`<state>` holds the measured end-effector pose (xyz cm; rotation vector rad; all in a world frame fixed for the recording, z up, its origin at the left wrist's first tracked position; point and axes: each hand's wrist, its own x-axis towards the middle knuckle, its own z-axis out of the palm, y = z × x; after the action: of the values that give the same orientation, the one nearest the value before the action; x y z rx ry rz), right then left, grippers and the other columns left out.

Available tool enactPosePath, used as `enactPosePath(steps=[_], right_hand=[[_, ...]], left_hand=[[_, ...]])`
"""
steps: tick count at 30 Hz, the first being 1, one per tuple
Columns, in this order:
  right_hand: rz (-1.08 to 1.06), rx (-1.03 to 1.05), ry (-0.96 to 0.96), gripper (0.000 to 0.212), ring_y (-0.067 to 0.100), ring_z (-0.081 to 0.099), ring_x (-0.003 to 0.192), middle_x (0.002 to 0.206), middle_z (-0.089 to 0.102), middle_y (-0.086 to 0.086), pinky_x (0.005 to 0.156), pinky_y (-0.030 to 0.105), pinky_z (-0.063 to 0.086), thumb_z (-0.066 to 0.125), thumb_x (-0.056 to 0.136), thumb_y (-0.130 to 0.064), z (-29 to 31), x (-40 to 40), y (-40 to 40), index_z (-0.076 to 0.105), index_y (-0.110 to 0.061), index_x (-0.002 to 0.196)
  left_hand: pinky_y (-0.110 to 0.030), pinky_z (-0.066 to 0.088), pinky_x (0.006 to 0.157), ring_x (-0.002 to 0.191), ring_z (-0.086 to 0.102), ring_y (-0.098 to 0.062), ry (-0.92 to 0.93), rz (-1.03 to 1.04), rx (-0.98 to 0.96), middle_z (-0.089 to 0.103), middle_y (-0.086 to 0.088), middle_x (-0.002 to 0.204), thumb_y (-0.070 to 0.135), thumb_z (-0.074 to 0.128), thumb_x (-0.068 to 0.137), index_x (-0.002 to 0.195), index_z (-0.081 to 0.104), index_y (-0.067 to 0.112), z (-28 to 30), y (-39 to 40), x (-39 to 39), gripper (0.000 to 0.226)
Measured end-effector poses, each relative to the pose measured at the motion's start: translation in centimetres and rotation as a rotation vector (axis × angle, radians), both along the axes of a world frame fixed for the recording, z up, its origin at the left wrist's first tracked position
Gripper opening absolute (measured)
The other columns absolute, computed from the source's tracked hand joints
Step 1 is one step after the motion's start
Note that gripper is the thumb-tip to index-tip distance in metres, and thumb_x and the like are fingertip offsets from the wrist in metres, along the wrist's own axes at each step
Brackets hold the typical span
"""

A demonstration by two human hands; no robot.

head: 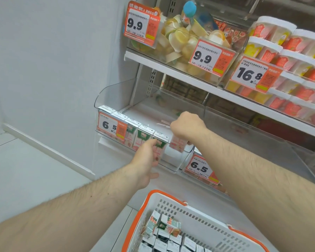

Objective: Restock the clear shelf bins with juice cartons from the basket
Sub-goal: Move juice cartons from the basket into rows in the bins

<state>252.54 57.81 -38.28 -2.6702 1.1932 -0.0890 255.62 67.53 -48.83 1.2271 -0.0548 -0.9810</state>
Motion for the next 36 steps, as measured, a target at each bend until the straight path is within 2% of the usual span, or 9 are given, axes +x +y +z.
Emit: enactPosePath(steps=[5, 8, 15, 20, 24, 26, 28, 31, 36], right_hand=[[0.006, 0.229, 0.162, 0.041, 0.046, 0.067, 0.098, 0.141, 0.047, 0.020, 0.084, 0.052, 0.058, 0.034, 0.101, -0.009, -1.1, 1.1, -0.3, 0.045, -0.004, 0.140], [-0.016, 0.334, 0.103, 0.043, 0.042, 0.069, 0.091, 0.132, 0.055, 0.021, 0.075, 0.055, 0.060, 0.029, 0.105, -0.024, -1.8, 1.5, -1.1, 0.036, -0.011, 0.145], [-0.104, 0.593, 0.016, 0.061, 0.040, 0.060, 0.116, 0.138, 0.053, 0.024, 0.098, 0.057, 0.047, 0.025, 0.099, -0.056, -4.7, 2.8, -2.5, 0.037, -0.017, 0.145], [-0.077, 0.525, 0.060, 0.065, 0.036, 0.037, 0.140, 0.160, 0.028, 0.005, 0.107, 0.059, 0.036, 0.019, 0.097, -0.062, -4.5, 3.0, -2.5, 0.020, -0.032, 0.155], [0.070, 0.305, 0.116, 0.059, 0.030, 0.023, 0.148, 0.163, 0.020, 0.010, 0.117, 0.043, 0.021, 0.013, 0.106, -0.044, -3.2, 2.9, -1.3, 0.023, -0.014, 0.156], [0.087, 0.121, 0.048, 0.060, 0.034, 0.043, 0.135, 0.148, 0.045, 0.018, 0.109, 0.041, 0.035, 0.020, 0.104, -0.045, -3.1, 2.1, -0.2, 0.048, -0.008, 0.141], [0.151, -0.106, -0.211, 0.044, 0.035, 0.060, 0.104, 0.108, 0.069, 0.014, 0.091, 0.040, 0.048, 0.035, 0.098, -0.042, -3.7, 0.2, 0.3, 0.066, -0.010, 0.102], [0.321, -0.341, -0.662, 0.027, 0.028, 0.054, 0.070, 0.066, 0.062, 0.003, 0.074, 0.037, 0.044, 0.050, 0.085, -0.025, -5.6, -5.0, 1.1, 0.061, -0.009, 0.067], [0.183, -0.120, -0.667, 0.023, 0.021, 0.051, 0.063, 0.059, 0.058, 0.002, 0.062, 0.036, 0.042, 0.055, 0.084, -0.015, -12.2, -15.0, 1.1, 0.062, -0.006, 0.064]], left_hand=[[-0.059, 0.039, 0.101, 0.134, 0.041, -0.034, 0.095, -0.007, -0.029, 0.041, -0.013, 0.147, 0.052, 0.044, 0.096, 0.145, 0.040, 0.015, 0.1, 0.0, 0.0, 0.062], [-0.058, 0.042, 0.099, 0.132, 0.043, -0.033, 0.108, -0.016, -0.049, 0.039, -0.013, 0.149, 0.052, 0.044, 0.095, 0.146, 0.039, 0.016, 0.1, 0.0, 0.0, 0.063], [-0.054, 0.047, 0.092, 0.107, 0.051, -0.026, 0.081, -0.028, -0.080, 0.049, -0.001, 0.116, 0.052, 0.045, 0.095, 0.139, 0.043, 0.021, 0.2, -0.1, -0.6, 0.053], [-0.051, 0.051, 0.088, 0.111, 0.056, -0.025, 0.062, -0.047, -0.093, 0.046, -0.002, 0.131, 0.053, 0.045, 0.095, 0.144, 0.039, 0.023, 0.2, 0.1, -0.7, 0.059], [-0.048, 0.052, 0.088, 0.102, 0.062, -0.021, 0.009, -0.071, -0.074, 0.051, 0.005, 0.113, 0.047, 0.043, 0.098, 0.135, 0.046, 0.025, 0.2, 0.6, -1.1, 0.044], [-0.048, 0.050, 0.094, 0.104, 0.062, -0.022, -0.066, -0.118, -0.021, 0.055, 0.004, 0.109, 0.040, 0.043, 0.099, 0.118, 0.050, 0.026, 0.0, 0.8, -1.2, 0.025], [-0.045, 0.051, 0.092, 0.102, 0.064, -0.023, -0.186, -0.189, 0.065, 0.055, 0.001, 0.119, 0.034, 0.046, 0.098, 0.117, 0.051, 0.022, -0.4, 0.9, -1.4, 0.024], [-0.035, 0.051, 0.078, 0.093, 0.068, -0.020, -0.391, -0.321, 0.170, 0.061, -0.002, 0.117, 0.028, 0.052, 0.094, 0.123, 0.054, 0.017, -1.1, 0.9, -2.3, 0.031], [-0.032, 0.048, 0.074, 0.082, 0.069, -0.018, -0.548, -0.549, 0.259, 0.068, -0.003, 0.105, 0.019, 0.056, 0.091, 0.106, 0.060, 0.018, -2.8, 1.0, -5.5, 0.015]])
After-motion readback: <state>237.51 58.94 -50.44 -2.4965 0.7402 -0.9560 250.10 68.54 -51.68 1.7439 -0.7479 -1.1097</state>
